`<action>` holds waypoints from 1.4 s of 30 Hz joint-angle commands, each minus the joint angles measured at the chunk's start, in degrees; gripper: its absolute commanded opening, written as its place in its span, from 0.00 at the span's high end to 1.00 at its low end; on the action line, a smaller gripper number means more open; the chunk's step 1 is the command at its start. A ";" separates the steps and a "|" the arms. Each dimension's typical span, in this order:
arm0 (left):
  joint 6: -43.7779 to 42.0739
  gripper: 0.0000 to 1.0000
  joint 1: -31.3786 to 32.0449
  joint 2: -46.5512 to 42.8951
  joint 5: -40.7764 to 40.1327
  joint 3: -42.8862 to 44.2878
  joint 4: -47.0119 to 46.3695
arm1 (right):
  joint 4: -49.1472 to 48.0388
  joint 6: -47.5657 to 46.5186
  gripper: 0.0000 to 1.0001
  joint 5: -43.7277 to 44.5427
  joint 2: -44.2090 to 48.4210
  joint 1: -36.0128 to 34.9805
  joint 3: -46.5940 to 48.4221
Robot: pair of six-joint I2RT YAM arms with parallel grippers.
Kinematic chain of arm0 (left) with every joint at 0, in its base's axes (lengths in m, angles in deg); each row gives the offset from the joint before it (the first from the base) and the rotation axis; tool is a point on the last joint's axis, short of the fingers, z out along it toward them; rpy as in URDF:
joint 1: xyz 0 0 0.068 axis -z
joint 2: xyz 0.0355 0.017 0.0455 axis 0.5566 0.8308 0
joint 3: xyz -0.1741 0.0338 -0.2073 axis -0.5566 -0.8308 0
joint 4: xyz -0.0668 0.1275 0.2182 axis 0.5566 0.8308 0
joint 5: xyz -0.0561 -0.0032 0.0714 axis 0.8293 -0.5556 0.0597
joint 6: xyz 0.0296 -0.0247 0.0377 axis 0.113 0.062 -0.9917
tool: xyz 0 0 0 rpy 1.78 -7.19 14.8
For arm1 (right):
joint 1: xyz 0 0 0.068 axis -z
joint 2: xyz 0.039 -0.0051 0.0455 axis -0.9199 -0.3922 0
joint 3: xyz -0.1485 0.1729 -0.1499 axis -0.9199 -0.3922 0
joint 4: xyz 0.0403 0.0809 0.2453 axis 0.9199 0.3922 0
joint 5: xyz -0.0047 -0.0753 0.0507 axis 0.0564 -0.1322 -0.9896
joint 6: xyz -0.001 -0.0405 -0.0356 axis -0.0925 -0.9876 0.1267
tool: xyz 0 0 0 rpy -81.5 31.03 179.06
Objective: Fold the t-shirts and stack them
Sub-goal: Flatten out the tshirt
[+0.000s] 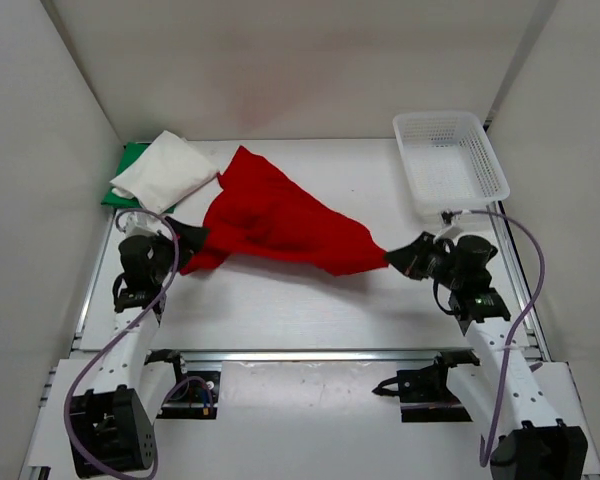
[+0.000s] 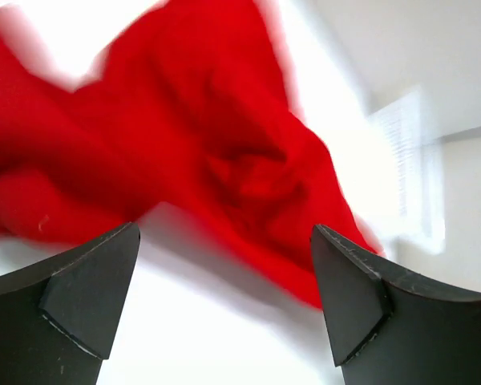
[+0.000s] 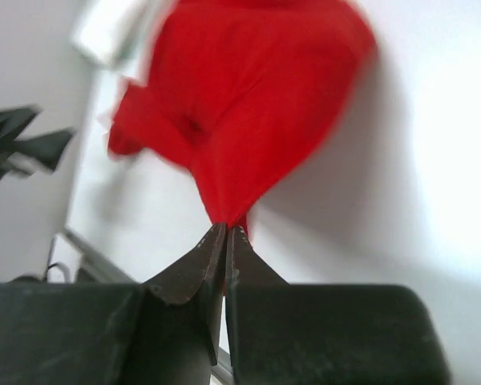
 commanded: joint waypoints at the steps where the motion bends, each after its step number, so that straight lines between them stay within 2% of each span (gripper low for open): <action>1: -3.29 0.01 -3.35 -1.97 3.65 -1.04 1.55 | 1.41 -1.25 1.00 1.48 3.31 2.98 -1.96; 4: -6.81 0.02 -3.72 -0.65 2.35 -0.60 4.37 | -3.56 0.75 1.00 -0.94 0.24 2.80 -2.84; 5: -7.00 0.06 -2.76 -0.04 2.17 -0.26 4.55 | -4.20 2.07 1.00 -1.91 -1.16 2.36 -3.37; 8: -7.53 0.41 1.19 -1.26 -0.63 -0.87 5.17 | -5.00 1.74 1.00 -0.27 -2.49 -0.79 -2.67; 9: -7.44 0.51 0.95 -2.48 -2.38 -1.56 8.30 | -4.82 0.77 0.99 0.44 -2.06 -1.41 -2.58; 11: -7.70 0.58 1.11 -4.33 -2.84 -3.06 10.17 | -1.93 -0.11 1.00 1.94 -0.48 -2.04 -3.28; 12: -8.75 0.56 1.21 -3.99 -4.06 -3.50 10.79 | -0.70 -0.55 1.00 2.47 0.40 -1.60 -3.81; 13: -10.41 0.46 3.12 -2.86 -6.77 -3.24 12.53 | 0.09 -0.47 1.00 2.21 0.76 -1.33 -4.59; 15: -12.44 0.36 4.80 0.22 -9.60 -2.54 14.13 | -0.68 -0.03 1.00 1.68 0.67 -2.29 -6.00; 19: -9.29 0.25 2.62 5.06 -11.54 -5.33 8.17 | -3.75 1.46 1.00 0.45 1.11 -5.11 -9.43; 22: -4.81 0.30 -1.60 8.91 -9.09 -6.32 -1.23 | -5.61 1.47 0.99 -0.60 0.85 -6.60 -10.14; 25: -5.76 0.35 -1.52 12.79 -12.23 -2.03 2.86 | -4.73 0.85 0.99 0.80 0.76 -7.74 -10.40; 26: -6.12 0.40 -0.74 12.88 -13.64 -1.57 4.19 | -4.65 0.85 1.00 0.45 0.67 -7.66 -10.75; 29: -3.23 0.48 -3.53 9.47 -10.85 -6.73 4.99 | -4.99 0.94 1.00 0.27 1.46 -7.57 -11.10; 31: -1.47 0.49 -6.95 7.79 -9.27 -9.29 4.82 | -5.08 1.20 1.00 0.53 1.29 -8.01 -10.94; 33: -1.29 0.50 -7.32 7.00 -8.55 -10.10 5.17 | -4.82 0.59 1.00 0.89 1.46 -8.62 -10.75; 36: -1.03 0.47 -5.84 5.51 -10.65 -11.14 8.07 | -5.08 0.50 1.00 1.07 1.20 -9.50 -10.84; 38: 1.08 0.44 -4.77 5.68 -10.75 -12.81 5.97 | -5.87 0.76 1.00 0.63 1.38 -9.42 -11.63; 42: 3.98 0.46 -4.68 11.73 -8.29 -14.05 0.34 | -6.23 0.94 1.00 0.89 1.64 -9.95 -11.37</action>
